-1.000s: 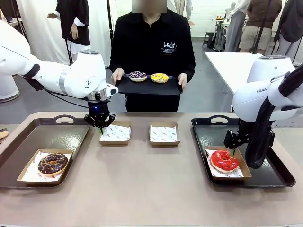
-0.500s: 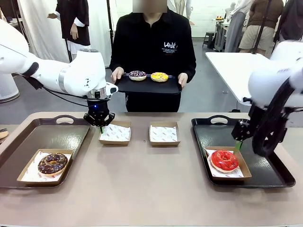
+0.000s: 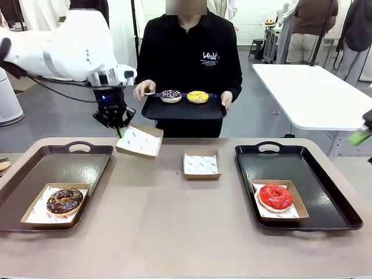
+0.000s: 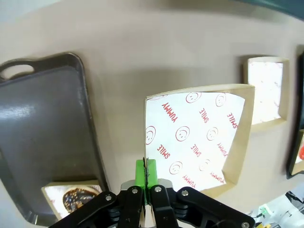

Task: Individually package the donuts and arrange them on the tray.
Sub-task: Place the picked Paper togo box on the Handle tray while simultaneously picking up another Paper togo box from the table with the other hand.

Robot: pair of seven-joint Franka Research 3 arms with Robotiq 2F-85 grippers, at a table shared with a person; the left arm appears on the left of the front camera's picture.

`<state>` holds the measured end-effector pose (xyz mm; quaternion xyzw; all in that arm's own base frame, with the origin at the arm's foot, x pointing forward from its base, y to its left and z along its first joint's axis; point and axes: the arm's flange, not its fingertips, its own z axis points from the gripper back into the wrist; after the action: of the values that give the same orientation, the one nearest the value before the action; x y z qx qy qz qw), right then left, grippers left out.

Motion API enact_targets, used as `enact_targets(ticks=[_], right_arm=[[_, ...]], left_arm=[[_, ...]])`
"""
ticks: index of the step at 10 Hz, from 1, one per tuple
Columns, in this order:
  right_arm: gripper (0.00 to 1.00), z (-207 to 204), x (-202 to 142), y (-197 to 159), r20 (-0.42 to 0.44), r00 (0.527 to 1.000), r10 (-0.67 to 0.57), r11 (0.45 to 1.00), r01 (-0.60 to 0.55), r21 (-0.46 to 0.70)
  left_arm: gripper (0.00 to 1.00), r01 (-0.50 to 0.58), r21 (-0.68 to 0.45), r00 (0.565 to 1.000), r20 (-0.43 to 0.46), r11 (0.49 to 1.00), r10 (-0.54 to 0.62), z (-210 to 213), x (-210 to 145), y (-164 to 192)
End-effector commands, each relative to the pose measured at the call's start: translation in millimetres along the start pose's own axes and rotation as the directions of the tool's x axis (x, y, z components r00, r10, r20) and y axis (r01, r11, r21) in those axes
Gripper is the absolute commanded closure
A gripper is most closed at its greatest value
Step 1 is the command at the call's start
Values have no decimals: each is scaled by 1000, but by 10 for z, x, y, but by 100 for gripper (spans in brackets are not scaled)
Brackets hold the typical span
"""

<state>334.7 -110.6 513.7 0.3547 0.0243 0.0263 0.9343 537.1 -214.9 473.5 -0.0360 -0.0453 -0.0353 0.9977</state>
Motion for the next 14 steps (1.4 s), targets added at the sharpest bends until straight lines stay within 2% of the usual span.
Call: enact_targets(ticks=[1, 3, 5, 6, 9, 10, 11, 14], right_arm=[[0, 257, 206, -344, -82, 997, 12, 981, 4, 195], [0, 447, 285, -724, -4, 993, -122, 922, 115, 369], [0, 584, 246, -1143, 93, 958, -272, 835, 187, 517], [0, 621, 189, -1294, 146, 936, -321, 816, 194, 545], [0, 589, 13, -1637, 189, 884, -427, 780, 254, 572], [0, 576, -28, -1690, 190, 878, -439, 780, 268, 565], [0, 566, -38, -1683, 183, 891, -416, 805, 266, 531], [0, 662, -55, -1740, 187, 895, -406, 794, 243, 558]], left_arm=[[100, -15, -18, 1000, 7, 1000, 15, 154, 65, 60], [100, -30, -4, 999, 34, 1000, 30, 288, 113, -5], [100, -35, -8, 998, 49, 999, 35, 330, 139, -67], [100, -14, -10, 999, 43, 1000, 15, 333, 82, 24], [100, -14, -10, 999, 43, 1000, 15, 333, 82, 24], [100, -14, -10, 999, 43, 1000, 15, 333, 82, 24], [100, -14, -10, 999, 43, 1000, 15, 333, 82, 24], [100, -14, -10, 999, 43, 1000, 15, 333, 82, 24]])
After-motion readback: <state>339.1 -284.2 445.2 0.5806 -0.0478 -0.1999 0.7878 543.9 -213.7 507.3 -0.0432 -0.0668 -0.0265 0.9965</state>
